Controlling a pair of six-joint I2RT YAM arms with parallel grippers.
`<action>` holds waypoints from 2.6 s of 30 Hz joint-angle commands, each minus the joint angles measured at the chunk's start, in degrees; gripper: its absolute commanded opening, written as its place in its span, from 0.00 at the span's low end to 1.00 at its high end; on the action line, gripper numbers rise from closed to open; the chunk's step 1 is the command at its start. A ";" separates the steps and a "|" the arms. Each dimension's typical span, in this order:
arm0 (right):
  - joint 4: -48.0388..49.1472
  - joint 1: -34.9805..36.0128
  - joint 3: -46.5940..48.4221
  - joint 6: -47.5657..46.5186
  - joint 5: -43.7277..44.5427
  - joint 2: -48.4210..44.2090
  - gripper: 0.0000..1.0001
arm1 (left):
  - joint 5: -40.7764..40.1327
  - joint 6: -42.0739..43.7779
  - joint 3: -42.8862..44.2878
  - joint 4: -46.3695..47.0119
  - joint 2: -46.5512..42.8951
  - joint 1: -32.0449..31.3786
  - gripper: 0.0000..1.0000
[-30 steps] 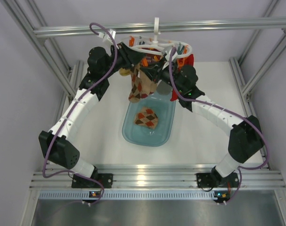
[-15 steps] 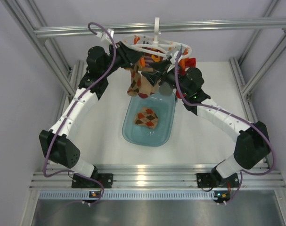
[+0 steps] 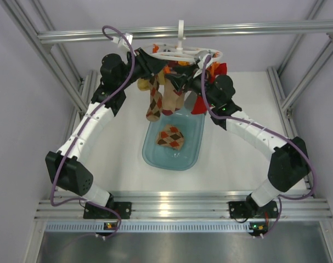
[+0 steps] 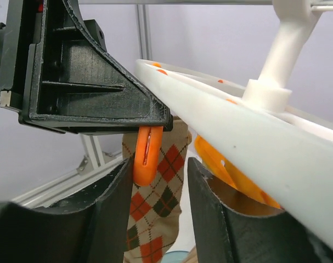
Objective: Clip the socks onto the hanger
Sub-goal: Open the clamp at the hanger, then adjust the sock in the bin.
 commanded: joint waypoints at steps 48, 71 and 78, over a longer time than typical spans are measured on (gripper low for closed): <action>3.23 -0.84 -2.69 -2.06 -4.98 -2.91 0.47 | -0.02 -1.75 -0.30 0.79 0.17 1.60 0.00; 1.82 -0.93 -12.98 -1.53 -14.82 -9.77 0.39 | -2.39 -4.39 -4.26 6.25 0.61 2.74 0.00; -15.46 -0.67 -12.02 -13.74 -26.42 -11.18 0.35 | -2.04 -3.52 -3.65 5.11 0.17 2.65 0.00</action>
